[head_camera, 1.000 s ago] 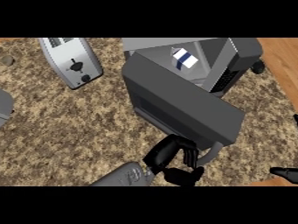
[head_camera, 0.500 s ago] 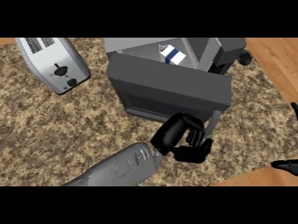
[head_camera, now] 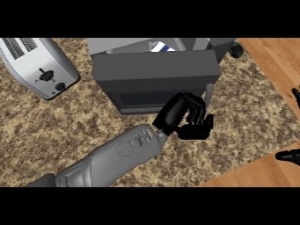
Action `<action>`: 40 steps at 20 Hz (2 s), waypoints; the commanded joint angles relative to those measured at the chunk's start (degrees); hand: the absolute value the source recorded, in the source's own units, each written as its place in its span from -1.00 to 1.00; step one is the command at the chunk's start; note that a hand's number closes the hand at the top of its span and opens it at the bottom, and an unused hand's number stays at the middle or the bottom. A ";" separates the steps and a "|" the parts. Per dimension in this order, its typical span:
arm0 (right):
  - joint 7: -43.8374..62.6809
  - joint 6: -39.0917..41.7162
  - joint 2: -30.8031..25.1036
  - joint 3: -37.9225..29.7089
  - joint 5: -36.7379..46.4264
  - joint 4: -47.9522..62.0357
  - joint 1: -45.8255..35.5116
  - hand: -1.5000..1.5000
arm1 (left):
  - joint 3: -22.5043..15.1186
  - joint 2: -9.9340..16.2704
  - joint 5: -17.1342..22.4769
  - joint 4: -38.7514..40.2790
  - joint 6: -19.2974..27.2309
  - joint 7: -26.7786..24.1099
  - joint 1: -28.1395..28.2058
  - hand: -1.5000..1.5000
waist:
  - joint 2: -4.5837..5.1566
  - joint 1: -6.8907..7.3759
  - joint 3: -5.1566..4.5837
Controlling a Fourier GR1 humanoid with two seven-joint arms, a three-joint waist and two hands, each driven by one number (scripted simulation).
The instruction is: Pick up the milk, place it into the microwave and close the microwave
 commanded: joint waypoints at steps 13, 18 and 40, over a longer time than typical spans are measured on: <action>3.85 9.23 -2.30 3.75 -4.72 -4.96 -5.20 -1.00 | 3.10 -0.42 6.06 7.60 2.67 0.63 -11.79 1.00 | 1.60 -4.72 0.24; 6.18 11.27 -3.68 5.31 -5.55 -6.79 -6.43 -1.00 | 3.49 -0.40 7.28 9.79 3.37 0.65 -13.82 1.00 | 1.77 -5.63 0.24; 11.84 16.94 -6.75 16.80 -4.95 -25.09 -9.80 1.00 | 1.97 -0.34 11.70 10.41 8.19 -0.76 -13.54 1.00 | 1.19 -8.98 0.42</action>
